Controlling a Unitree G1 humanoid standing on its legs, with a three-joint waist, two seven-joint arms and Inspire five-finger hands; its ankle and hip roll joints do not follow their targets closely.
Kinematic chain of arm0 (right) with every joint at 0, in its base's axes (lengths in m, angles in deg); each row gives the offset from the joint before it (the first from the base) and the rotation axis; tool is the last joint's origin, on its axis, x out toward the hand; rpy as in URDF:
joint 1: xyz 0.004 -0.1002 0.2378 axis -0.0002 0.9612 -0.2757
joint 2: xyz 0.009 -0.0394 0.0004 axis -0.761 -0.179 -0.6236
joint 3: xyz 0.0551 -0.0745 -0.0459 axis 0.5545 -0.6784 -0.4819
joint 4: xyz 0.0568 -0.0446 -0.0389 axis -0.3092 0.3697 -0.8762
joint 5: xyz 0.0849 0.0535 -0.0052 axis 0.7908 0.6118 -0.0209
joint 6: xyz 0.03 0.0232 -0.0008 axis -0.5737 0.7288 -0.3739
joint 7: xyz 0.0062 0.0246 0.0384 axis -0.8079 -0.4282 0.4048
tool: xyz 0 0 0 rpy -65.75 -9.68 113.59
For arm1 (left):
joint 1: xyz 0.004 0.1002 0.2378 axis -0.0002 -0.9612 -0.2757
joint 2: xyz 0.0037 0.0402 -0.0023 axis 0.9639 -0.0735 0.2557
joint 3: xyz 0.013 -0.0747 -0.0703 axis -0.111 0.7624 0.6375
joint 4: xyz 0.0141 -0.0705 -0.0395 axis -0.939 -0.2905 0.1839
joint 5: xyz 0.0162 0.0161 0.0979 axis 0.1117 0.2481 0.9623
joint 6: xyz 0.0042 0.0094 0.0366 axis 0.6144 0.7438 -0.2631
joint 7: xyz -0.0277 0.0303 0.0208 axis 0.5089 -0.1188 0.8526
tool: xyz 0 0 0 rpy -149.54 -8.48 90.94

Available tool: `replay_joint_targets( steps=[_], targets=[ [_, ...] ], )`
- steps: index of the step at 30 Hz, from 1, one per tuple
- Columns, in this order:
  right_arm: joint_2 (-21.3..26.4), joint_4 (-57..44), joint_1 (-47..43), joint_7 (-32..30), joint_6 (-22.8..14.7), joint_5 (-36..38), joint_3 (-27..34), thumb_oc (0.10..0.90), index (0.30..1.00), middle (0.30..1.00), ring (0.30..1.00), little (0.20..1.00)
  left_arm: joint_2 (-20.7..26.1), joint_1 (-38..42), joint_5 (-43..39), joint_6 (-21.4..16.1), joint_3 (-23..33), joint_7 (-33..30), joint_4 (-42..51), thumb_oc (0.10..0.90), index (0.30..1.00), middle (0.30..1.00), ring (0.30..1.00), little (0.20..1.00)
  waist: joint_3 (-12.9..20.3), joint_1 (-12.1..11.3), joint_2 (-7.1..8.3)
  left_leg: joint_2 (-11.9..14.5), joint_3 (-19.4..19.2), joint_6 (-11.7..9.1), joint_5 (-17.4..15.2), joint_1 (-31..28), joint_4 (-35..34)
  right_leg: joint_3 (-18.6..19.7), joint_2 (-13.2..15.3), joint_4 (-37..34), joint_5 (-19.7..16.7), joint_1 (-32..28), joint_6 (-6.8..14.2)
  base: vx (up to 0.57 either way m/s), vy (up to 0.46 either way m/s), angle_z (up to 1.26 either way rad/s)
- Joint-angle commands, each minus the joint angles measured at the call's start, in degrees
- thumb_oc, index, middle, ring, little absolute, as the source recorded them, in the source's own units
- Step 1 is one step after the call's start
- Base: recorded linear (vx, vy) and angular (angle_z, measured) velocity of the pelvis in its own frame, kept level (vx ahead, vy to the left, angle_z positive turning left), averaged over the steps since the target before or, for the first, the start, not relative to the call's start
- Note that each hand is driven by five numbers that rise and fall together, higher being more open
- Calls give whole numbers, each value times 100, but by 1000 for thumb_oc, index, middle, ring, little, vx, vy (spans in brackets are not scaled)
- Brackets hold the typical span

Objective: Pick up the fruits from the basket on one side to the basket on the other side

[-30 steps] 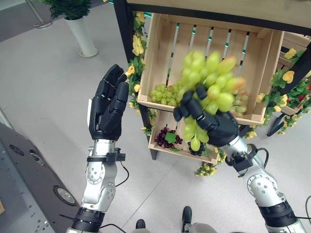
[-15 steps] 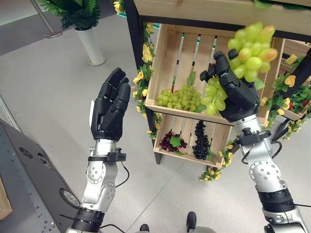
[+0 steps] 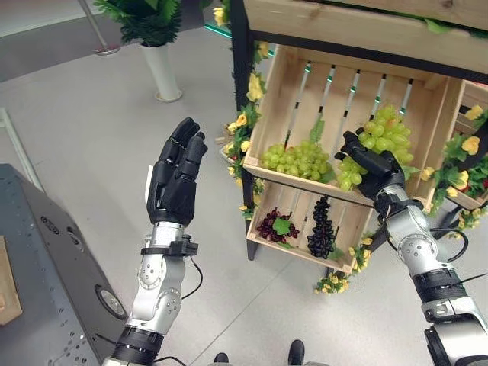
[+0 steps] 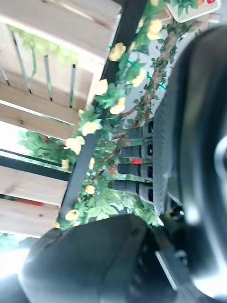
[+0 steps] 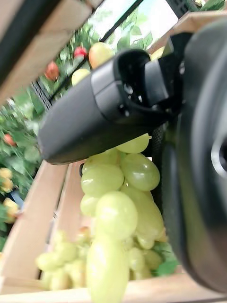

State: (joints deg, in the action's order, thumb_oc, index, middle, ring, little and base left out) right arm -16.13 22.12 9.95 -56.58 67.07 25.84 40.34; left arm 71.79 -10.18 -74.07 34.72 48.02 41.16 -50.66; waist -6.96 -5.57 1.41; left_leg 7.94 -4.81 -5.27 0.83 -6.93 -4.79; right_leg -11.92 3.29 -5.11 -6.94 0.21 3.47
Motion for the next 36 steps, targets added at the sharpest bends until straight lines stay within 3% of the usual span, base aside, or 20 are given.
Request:
replay_joint_targets(
  steps=[1,7,8,10,11,12,13,18,24,25,26,27,29,33,36],
  targets=[
    [488,350,-1037,-689,-443,-92,117,400,300,300,300,300,486,595,-49,-360,-290,130,131,800,900,900,900,900,483,-62,279,-123,186,78,-45,441,-21,-76,520,11,537,-578,347,3,6,9],
    [604,608,-1536,-1534,-695,37,162,416,324,324,324,324,548,676,-142,-380,-409,109,35,800,900,900,900,900,488,-111,254,-150,229,60,-34,426,-21,-123,541,11,513,-600,359,2,10,13],
    [637,607,-1629,-1662,-638,-7,157,552,528,528,528,528,553,678,-158,-396,-413,132,10,800,900,900,900,900,483,-114,253,-154,235,58,-35,420,-21,-127,545,11,511,-606,360,0,0,0],
    [765,578,-1852,-1826,-518,-197,77,593,589,589,589,589,576,668,-205,-406,-430,156,-5,800,900,900,900,900,498,-119,254,-170,245,51,-39,411,-21,-127,558,11,510,-616,367,0,0,0],
    [811,594,-1905,-1833,-436,-274,45,651,676,676,676,676,580,667,-227,-415,-425,182,-30,800,900,900,900,900,499,-117,257,-173,246,49,-41,406,-21,-122,561,11,508,-619,370,0,0,0],
    [856,613,-1952,-1804,-361,-354,6,750,825,825,825,825,582,661,-239,-415,-419,201,-43,800,900,900,900,900,503,-117,262,-177,250,48,-42,402,-21,-115,563,11,506,-620,373,0,0,0],
    [980,643,-2056,-1804,-152,-627,-97,800,900,900,900,900,587,655,-267,-409,-422,231,-48,800,900,900,900,900,516,-116,271,-186,252,46,-42,403,-21,-113,567,11,504,-620,379,0,0,0],
    [1264,917,-2241,-1841,-94,-716,-267,800,900,900,900,900,594,626,-282,-425,-439,239,-27,800,900,900,900,900,519,-102,291,-190,238,47,-38,389,-21,-99,576,11,490,-616,384,2,6,2],
    [1695,1201,-2418,-1352,368,-1953,-634,800,900,900,900,900,647,651,-240,-342,-440,145,49,800,900,900,900,900,506,-90,336,-203,243,51,-30,376,-21,-91,587,11,463,-611,409,0,0,0],
    [1740,1242,-2414,-1246,424,-2190,-691,800,900,900,900,900,638,657,-235,-340,-424,176,24,800,900,900,900,900,504,-90,341,-201,236,51,-29,378,-21,-99,592,11,459,-608,415,0,0,0],
    [1868,1236,-2385,-778,654,-3108,-957,800,900,900,900,900,627,670,-203,-305,-428,153,47,800,900,900,900,900,496,-87,368,-204,236,54,-20,391,-21,-103,598,11,448,-592,428,0,0,0],
    [1883,1229,-2382,-729,688,-3251,-997,800,900,900,900,900,619,673,-190,-296,-431,135,59,800,900,900,900,900,496,-86,370,-204,237,55,-17,395,-21,-101,598,11,446,-588,429,0,0,0],
    [2195,1326,-2472,-37,788,-4261,-1506,800,900,900,900,900,586,682,-125,-271,-439,107,79,800,900,900,900,900,487,-79,416,-205,221,63,1,413,-21,-113,605,11,427,-566,440,0,0,0],
    [2686,1655,-2888,799,838,-5471,-2351,800,900,900,900,900,607,691,-72,-220,-458,69,110,800,900,900,900,900,473,-96,509,-202,192,74,29,432,-21,-147,603,11,399,-546,457,0,0,0],
    [2855,2019,-3275,1237,741,-5988,-2823,800,900,900,900,900,626,705,-14,-206,-486,44,135,800,900,900,900,900,464,-106,564,-205,184,76,45,444,-21,-148,590,11,383,-536,463,0,0,0]
  ],
)
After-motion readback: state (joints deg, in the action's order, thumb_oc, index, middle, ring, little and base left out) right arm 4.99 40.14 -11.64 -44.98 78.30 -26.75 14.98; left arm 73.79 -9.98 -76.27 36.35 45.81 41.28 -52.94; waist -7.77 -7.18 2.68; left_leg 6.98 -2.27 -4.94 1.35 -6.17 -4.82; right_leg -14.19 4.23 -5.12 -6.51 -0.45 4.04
